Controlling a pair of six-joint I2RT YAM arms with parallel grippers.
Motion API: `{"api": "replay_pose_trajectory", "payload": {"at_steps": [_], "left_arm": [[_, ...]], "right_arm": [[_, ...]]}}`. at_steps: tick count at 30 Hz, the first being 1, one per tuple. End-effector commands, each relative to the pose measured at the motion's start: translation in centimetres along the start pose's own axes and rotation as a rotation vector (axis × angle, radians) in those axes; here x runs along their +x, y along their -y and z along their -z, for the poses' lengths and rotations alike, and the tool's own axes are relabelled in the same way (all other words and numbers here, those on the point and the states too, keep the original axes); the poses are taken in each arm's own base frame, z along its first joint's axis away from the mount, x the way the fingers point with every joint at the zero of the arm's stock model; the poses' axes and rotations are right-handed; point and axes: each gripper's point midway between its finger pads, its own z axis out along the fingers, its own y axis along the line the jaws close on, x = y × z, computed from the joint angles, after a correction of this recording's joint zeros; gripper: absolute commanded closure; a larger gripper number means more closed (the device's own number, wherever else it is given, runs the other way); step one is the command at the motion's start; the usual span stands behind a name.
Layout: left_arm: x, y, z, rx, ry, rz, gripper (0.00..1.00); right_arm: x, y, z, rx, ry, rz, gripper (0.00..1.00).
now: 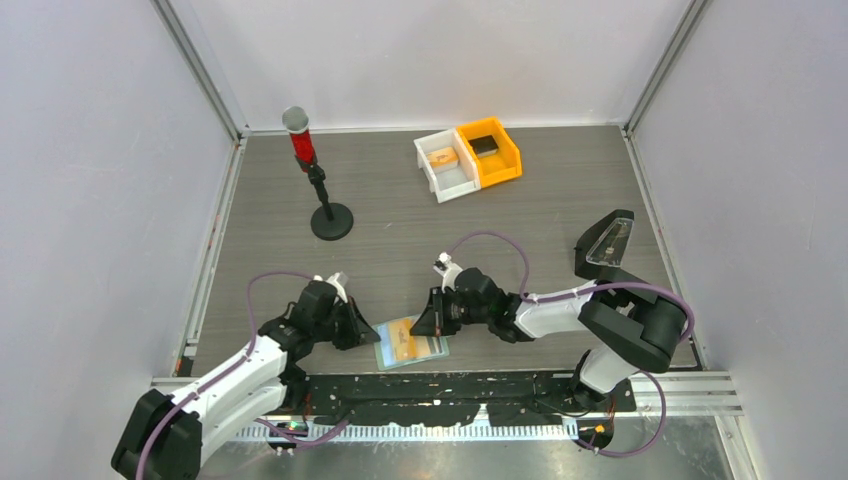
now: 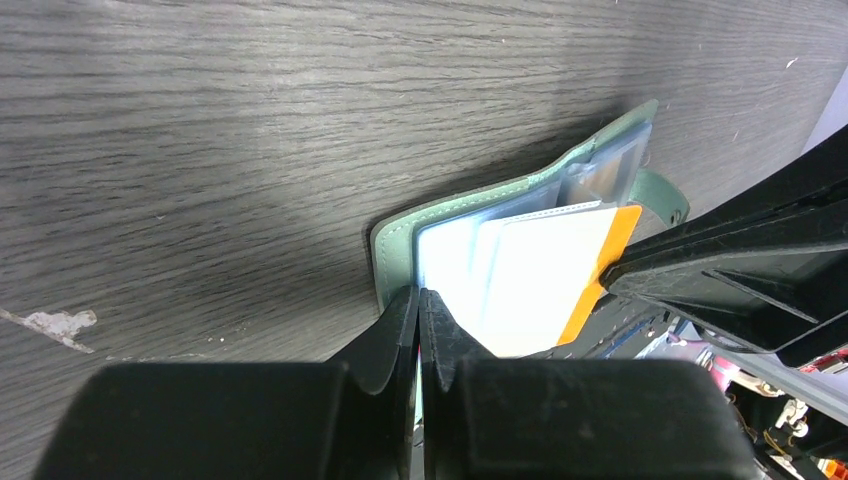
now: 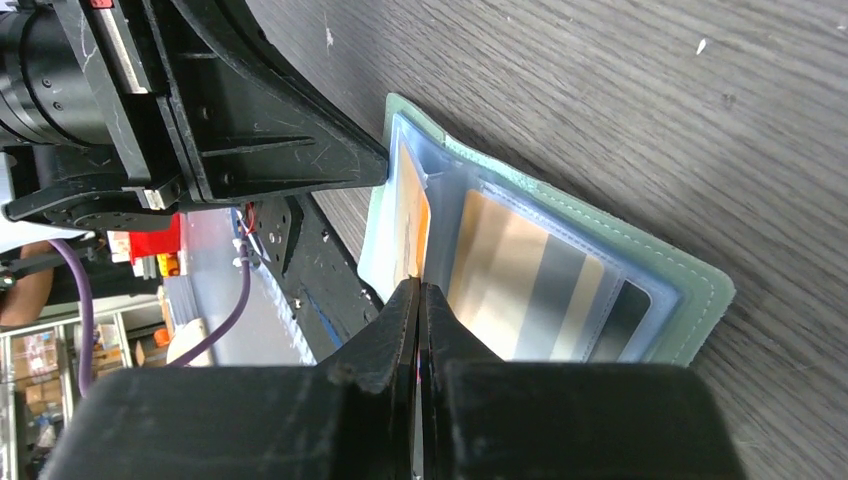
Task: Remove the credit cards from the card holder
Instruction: Remove the credit card from the card holder, then place the credit card in the storage box.
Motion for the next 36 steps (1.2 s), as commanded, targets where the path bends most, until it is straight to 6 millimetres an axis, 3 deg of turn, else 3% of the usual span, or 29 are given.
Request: {"api": "replay_pose_trajectory", "payload": {"at_steps": [1, 14, 21, 28, 36], "left_arm": [[-0.4, -0.6, -0.1, -0.035, 0.019, -0.04, 0.95], [-1.3, 0.7, 0.7, -0.021, 0.032, -0.073, 0.92], [-2.6, 4.2, 2.5, 0.07, 0.051, -0.122, 0.7], [-3.0, 9.1, 4.3, 0.297, 0.076, -0.17, 0.42], [-2.9, 13.2, 6.7, 0.528, 0.102, -0.221, 0.35]], "right_arm": [[-1.4, -2.9, 0.8, -0.111, 0.04, -0.007, 0.95], [-2.8, -1.0, 3.3, -0.016, 0.089, 0.048, 0.95], [-4.3, -1.7, 4.7, 0.018, 0.131, 0.089, 0.95], [-4.9, -4.4, 5.8, -0.079, 0.163, 0.093, 0.95], [-6.1, -9.1, 8.2, -0.265, 0.247, 0.088, 0.95]]}}
